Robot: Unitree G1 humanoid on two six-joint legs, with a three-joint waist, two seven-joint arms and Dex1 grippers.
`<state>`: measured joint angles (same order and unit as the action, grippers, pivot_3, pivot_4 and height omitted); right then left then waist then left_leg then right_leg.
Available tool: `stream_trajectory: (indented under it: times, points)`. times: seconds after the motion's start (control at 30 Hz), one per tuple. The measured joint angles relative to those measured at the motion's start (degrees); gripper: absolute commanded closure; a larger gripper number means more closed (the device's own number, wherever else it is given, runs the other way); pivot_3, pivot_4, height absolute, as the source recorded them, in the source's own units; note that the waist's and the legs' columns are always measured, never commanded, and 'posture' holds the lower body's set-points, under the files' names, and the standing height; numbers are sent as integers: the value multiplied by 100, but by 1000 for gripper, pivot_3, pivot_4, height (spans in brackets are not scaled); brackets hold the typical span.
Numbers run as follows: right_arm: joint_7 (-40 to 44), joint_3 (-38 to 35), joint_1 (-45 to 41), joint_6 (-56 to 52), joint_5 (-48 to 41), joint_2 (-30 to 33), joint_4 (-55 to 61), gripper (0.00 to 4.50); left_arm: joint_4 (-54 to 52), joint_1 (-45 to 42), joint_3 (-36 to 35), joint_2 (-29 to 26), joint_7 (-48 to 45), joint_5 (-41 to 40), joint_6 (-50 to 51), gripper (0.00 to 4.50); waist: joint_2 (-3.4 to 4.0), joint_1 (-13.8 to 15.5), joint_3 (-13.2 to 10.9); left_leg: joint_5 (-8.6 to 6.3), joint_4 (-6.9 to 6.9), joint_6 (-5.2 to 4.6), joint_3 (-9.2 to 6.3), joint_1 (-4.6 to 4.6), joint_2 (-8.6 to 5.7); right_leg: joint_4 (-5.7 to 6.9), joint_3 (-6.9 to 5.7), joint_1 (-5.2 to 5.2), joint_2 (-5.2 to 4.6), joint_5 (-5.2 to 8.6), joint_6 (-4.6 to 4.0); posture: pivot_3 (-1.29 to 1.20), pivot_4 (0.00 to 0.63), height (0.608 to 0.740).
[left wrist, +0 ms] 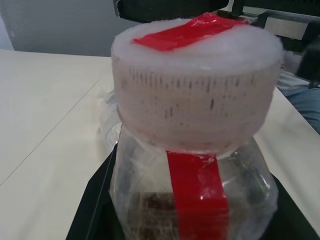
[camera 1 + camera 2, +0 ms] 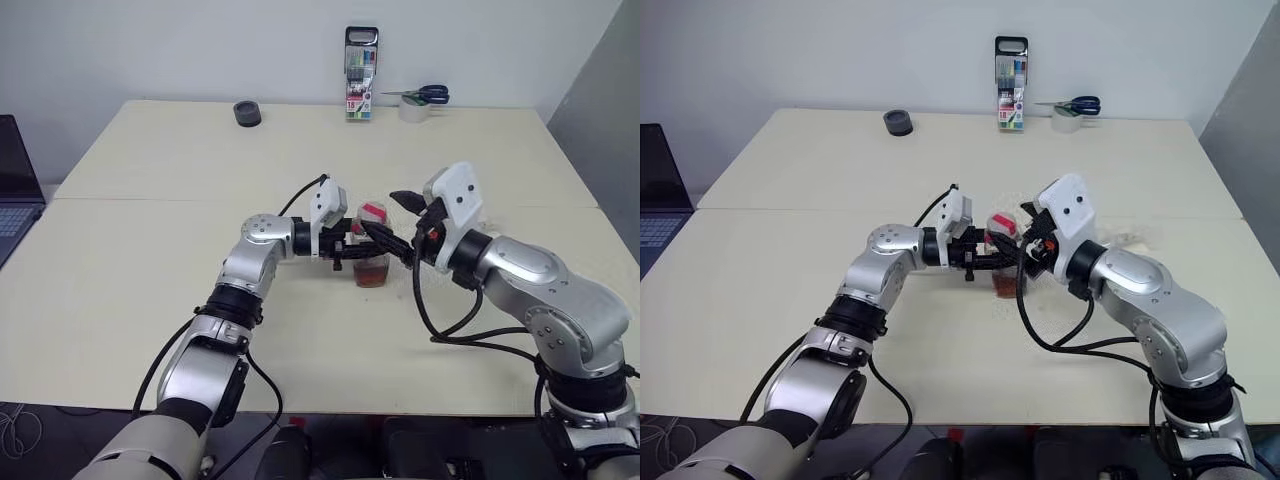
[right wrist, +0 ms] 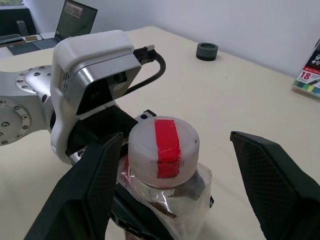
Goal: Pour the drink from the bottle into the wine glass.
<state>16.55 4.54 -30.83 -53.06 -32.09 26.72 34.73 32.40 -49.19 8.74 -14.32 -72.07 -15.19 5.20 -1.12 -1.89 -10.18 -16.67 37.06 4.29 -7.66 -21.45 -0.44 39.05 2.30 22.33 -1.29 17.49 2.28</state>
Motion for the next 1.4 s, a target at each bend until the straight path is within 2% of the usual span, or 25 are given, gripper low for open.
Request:
stream_trajectory:
  times: [0.17,0.23,0.4,0.7,0.8,0.9,1.03,1.13,1.23,1.4]
  points:
    - [-7,82,-5,0,164,-154,-36,828,5,0,0,-13,-36,21,-88,2686,0,-3,0,0,0,0,0,0,0,0,0,0,0,0,0,0,150,740]
    - [4,124,-9,0,190,-198,-117,1205,5,0,0,-15,-77,31,-98,2686,0,-6,0,1,0,2,0,0,-1,0,0,0,0,0,0,0,150,740]
    - [79,199,-10,21,283,-254,-144,2643,25,0,-2,-30,-104,73,-163,2686,1,-10,0,0,-1,1,0,0,0,1,0,2,0,0,0,0,150,740]
    - [416,313,-11,349,436,-190,-278,2643,22,1,-9,-112,-174,98,-255,2703,1,-14,0,0,1,1,0,-1,-2,2,0,2,0,0,0,0,150,740]
    - [1384,361,-138,891,419,298,-673,2643,21,2,22,-141,-386,110,-352,2704,1,-17,0,-1,4,-2,4,0,-4,1,0,0,0,0,0,0,150,740]
    - [2761,507,-729,1256,343,860,-1528,2643,14,1,87,-175,-551,162,-468,2704,5,-38,-2,-1,6,-5,4,4,-2,3,-3,-3,2,-2,1,0,150,740]
    - [3729,586,-1115,1358,258,1070,-2161,2643,5,0,145,-155,-643,179,-467,2704,5,-64,-2,-1,4,-4,-2,1,1,2,-7,-1,2,-2,0,0,150,740]
    - [3704,522,-1045,1397,274,1068,-2146,1610,8,-5,161,-144,-559,180,-441,2704,5,-66,-2,4,11,5,-1,-7,-4,1,-4,1,-8,-2,0,0,150,740]
    - [3278,240,-787,1391,373,994,-1946,592,37,-11,23,-194,-324,181,-400,2704,5,-58,-2,6,24,9,-8,-21,-4,4,-8,7,-13,-2,0,0,150,740]
    - [1935,-430,-106,818,277,533,-464,561,166,-78,-20,-215,-150,217,-395,2704,5,-19,-2,10,32,16,-16,-46,-3,10,-15,28,-12,-3,0,0,150,740]
